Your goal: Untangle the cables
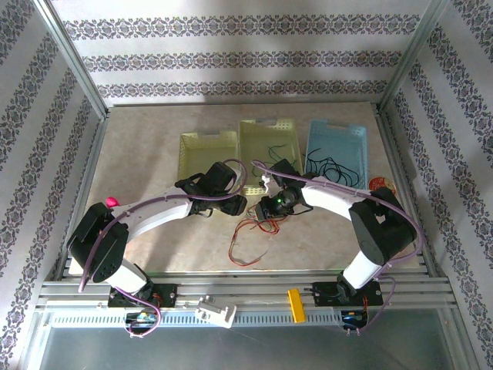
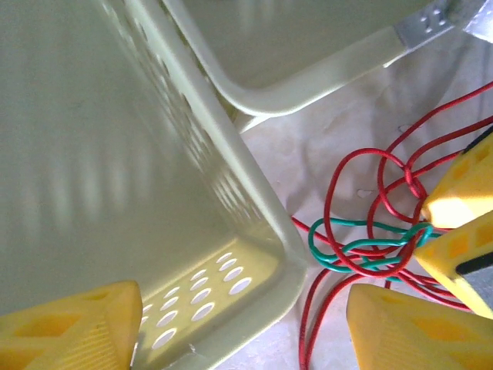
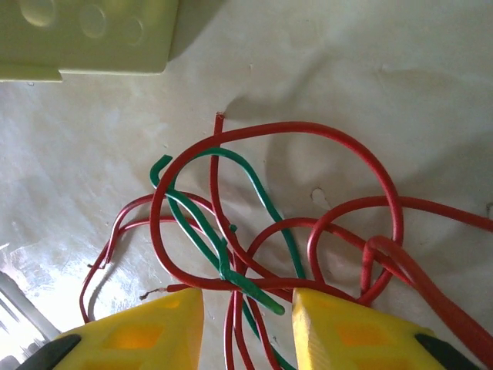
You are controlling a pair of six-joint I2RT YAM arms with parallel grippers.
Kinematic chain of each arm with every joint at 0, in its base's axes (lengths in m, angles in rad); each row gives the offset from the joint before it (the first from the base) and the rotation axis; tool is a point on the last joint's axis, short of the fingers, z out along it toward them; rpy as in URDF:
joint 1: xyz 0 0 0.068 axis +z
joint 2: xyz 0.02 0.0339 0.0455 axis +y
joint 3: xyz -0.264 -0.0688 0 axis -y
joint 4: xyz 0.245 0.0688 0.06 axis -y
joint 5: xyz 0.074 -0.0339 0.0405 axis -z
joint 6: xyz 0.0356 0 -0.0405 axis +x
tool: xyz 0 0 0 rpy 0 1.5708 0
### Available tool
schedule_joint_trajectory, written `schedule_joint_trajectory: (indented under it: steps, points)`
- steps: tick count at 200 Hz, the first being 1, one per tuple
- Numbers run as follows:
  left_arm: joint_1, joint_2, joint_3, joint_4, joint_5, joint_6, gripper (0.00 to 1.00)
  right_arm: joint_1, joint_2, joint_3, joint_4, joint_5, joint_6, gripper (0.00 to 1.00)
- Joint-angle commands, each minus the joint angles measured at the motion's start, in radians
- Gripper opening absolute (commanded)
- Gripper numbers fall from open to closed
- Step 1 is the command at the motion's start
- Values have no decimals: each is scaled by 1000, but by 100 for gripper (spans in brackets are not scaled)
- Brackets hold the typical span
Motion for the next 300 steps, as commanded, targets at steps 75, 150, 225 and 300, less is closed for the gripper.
schedule_joint_trajectory:
  steps: [75,150,225,300]
  points:
    - [-15,-60,64,-78,-104,62,71,54,59,51,40,24,-12,18]
    - [-15,-133,33,-37,-83,111,72,36,-194,-20,59,18,1,2]
    - [-15,-258,-135,214,269,195,80,-116,-424,-87,56,-244,87,2]
    - [-17,-133,-90,327,439,159,83,-155,-484,-137,170,-350,196,2]
